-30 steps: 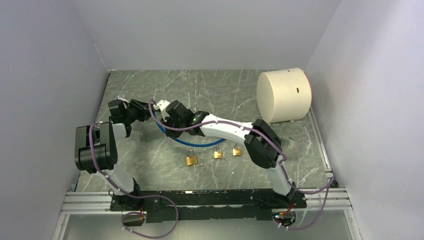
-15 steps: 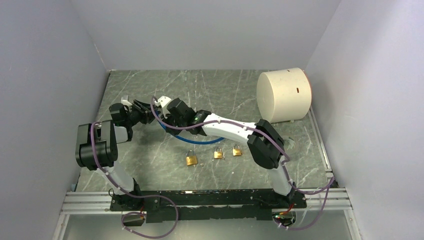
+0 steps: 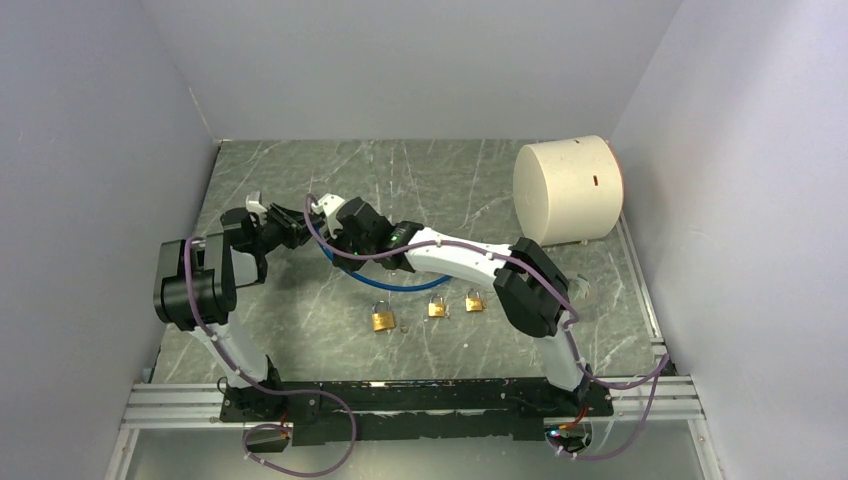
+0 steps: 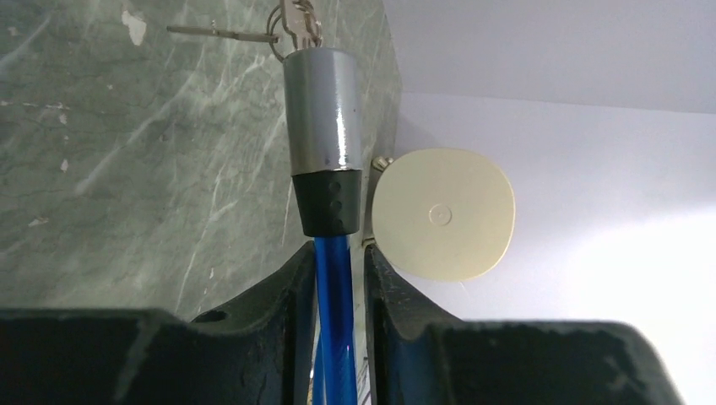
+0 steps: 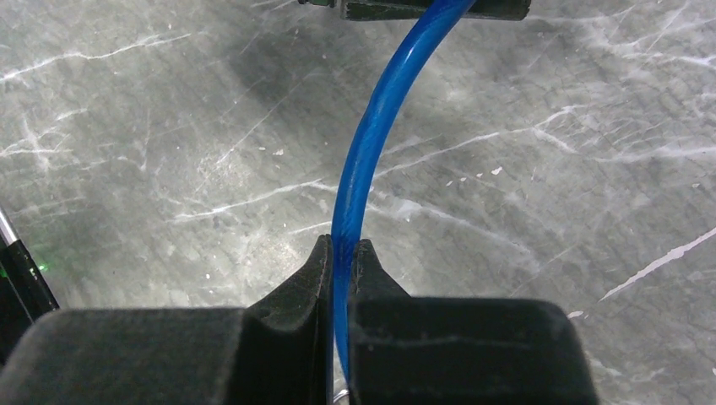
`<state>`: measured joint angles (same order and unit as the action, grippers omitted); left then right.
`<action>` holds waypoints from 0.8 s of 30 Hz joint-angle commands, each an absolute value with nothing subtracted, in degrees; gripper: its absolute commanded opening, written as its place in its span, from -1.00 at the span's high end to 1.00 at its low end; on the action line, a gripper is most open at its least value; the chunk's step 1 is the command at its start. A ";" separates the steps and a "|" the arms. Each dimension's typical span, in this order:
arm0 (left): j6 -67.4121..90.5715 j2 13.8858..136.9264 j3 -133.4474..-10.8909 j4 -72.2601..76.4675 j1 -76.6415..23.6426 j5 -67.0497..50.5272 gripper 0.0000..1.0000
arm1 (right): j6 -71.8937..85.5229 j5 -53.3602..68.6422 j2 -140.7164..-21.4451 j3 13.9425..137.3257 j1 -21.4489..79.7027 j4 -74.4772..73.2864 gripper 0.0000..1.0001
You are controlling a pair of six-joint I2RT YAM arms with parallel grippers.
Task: Lock with the key
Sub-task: Pick up the lock from the center of the board.
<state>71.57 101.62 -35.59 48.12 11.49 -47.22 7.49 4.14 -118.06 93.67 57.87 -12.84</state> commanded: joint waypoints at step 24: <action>72.43 107.16 -38.85 58.35 11.21 -52.27 0.89 | 5.59 9.64 -113.16 91.64 57.75 -8.75 1.00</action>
<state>73.03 107.63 -37.10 53.52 11.35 -51.68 5.43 8.62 -116.99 91.26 57.41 -10.46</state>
